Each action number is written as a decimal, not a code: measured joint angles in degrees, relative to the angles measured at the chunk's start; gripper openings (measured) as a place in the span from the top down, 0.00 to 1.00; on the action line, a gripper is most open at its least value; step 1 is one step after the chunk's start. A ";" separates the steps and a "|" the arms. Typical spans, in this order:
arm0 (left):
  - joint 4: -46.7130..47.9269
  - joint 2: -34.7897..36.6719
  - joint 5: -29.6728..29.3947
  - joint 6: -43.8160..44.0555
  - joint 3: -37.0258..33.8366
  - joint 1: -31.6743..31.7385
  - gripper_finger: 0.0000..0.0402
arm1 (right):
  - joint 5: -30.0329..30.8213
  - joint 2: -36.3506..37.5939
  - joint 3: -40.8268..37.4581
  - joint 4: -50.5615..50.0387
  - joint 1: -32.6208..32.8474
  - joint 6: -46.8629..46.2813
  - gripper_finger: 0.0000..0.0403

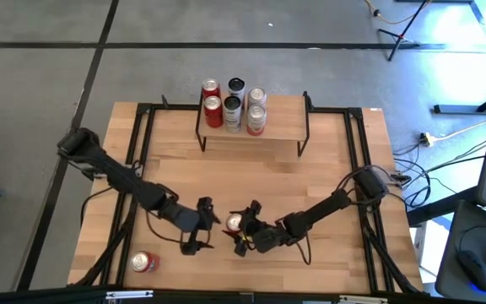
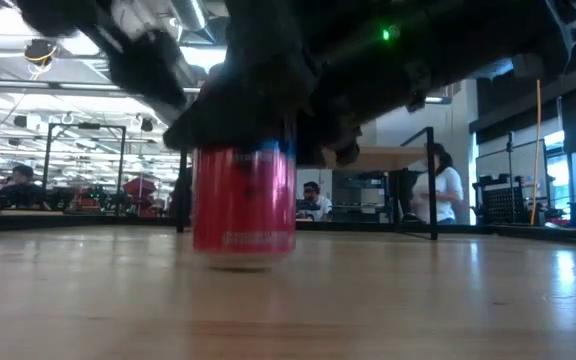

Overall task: Place canned beverage on shelf
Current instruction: Put the top red soda can on the shelf, then put the red soda can on the shelf aligned with the other red soda can

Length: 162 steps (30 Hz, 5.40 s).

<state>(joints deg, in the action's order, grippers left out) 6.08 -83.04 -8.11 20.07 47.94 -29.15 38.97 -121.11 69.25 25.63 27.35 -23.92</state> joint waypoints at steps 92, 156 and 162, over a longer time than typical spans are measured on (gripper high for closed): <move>10.27 17.43 -13.25 20.39 1.14 -1.11 0.05 | -31.74 43.28 9.85 -47.40 -43.93 18.70 0.13; 54.44 -3.57 3.35 49.85 19.74 -38.96 0.10 | -11.51 25.91 5.01 -34.71 -2.60 -13.75 0.13; 54.14 -4.14 3.13 48.35 19.51 -38.58 0.10 | -11.48 25.91 5.01 -34.71 -2.60 -13.75 0.13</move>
<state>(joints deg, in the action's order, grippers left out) 60.22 -87.18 -4.98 68.43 67.45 -67.74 27.49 -95.20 74.26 -9.08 24.75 -37.67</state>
